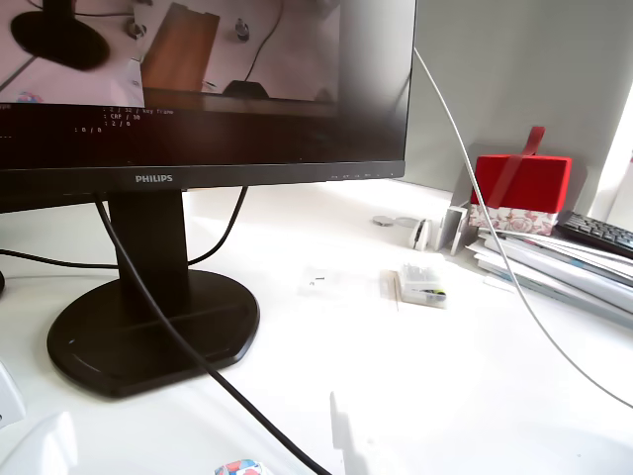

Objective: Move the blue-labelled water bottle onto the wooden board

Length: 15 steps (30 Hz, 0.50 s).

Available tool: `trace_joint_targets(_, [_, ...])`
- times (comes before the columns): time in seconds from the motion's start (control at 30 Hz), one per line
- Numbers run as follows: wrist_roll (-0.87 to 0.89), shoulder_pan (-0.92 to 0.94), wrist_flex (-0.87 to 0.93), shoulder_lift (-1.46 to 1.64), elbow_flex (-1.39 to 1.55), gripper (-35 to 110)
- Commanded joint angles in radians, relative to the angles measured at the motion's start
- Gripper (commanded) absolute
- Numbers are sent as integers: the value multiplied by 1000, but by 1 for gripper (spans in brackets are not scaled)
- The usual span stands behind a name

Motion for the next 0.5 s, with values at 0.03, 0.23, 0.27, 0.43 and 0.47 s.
trace_joint_targets(0.03, [-14, 25, 46, -3, -107, 34])
trace_joint_targets(0.23, [-38, 31, 25, -89, -135, 34])
trace_joint_targets(0.27, [-46, 32, 21, -104, -140, 34])
trace_joint_targets(0.43, [-75, 25, 26, -189, -219, 34])
trace_joint_targets(0.47, [-77, 20, 28, -210, -247, 34])
